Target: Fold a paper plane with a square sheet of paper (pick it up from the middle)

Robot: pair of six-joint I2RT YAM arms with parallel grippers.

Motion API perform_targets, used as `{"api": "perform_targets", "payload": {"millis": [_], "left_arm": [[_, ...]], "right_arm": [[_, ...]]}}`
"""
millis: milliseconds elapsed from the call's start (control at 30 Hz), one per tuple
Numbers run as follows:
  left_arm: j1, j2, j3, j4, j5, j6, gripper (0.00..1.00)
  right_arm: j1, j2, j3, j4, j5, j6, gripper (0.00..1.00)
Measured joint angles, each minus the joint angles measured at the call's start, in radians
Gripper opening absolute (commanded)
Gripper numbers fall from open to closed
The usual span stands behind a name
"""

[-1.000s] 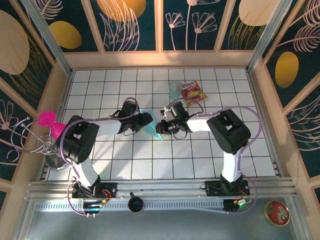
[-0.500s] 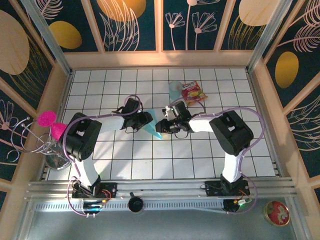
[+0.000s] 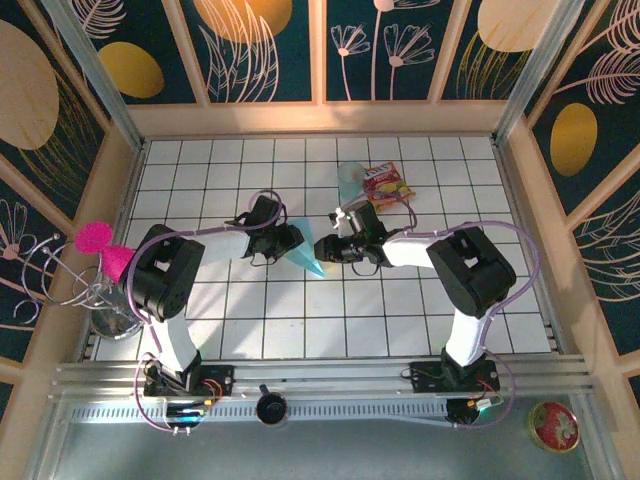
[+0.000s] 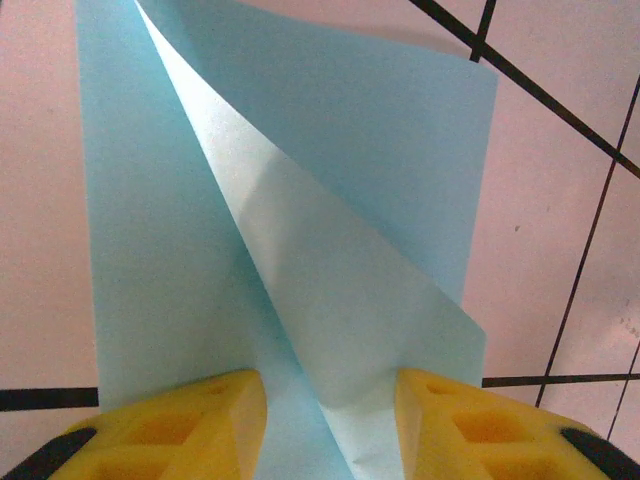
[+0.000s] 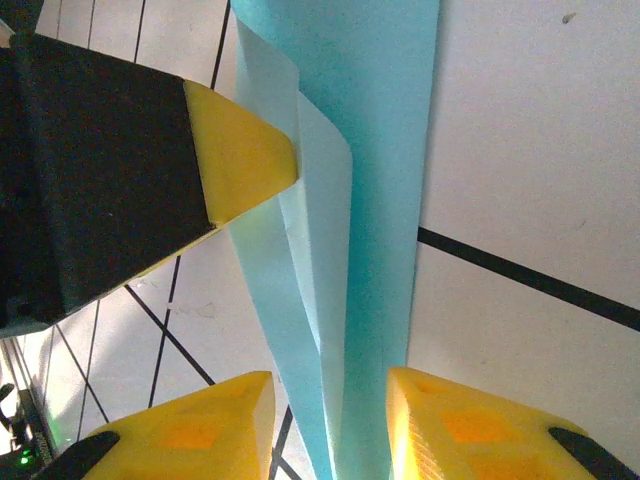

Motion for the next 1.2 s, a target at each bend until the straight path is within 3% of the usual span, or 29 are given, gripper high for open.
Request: {"api": "perform_targets", "payload": {"millis": [600,833,1200], "left_arm": [[-0.001,0.001,0.004,0.0,0.005,0.001,0.45],[-0.001,0.001,0.005,0.0,0.008,0.005,0.46],[-0.001,0.001,0.006,0.0,0.013,0.008,0.48]], "right_arm": [[0.023,0.073,0.061,-0.001,0.006,-0.008,0.3],[0.023,0.08,0.061,-0.001,0.002,-0.008,0.23],[0.023,0.082,0.062,-0.001,-0.019,-0.007,0.19]]}}
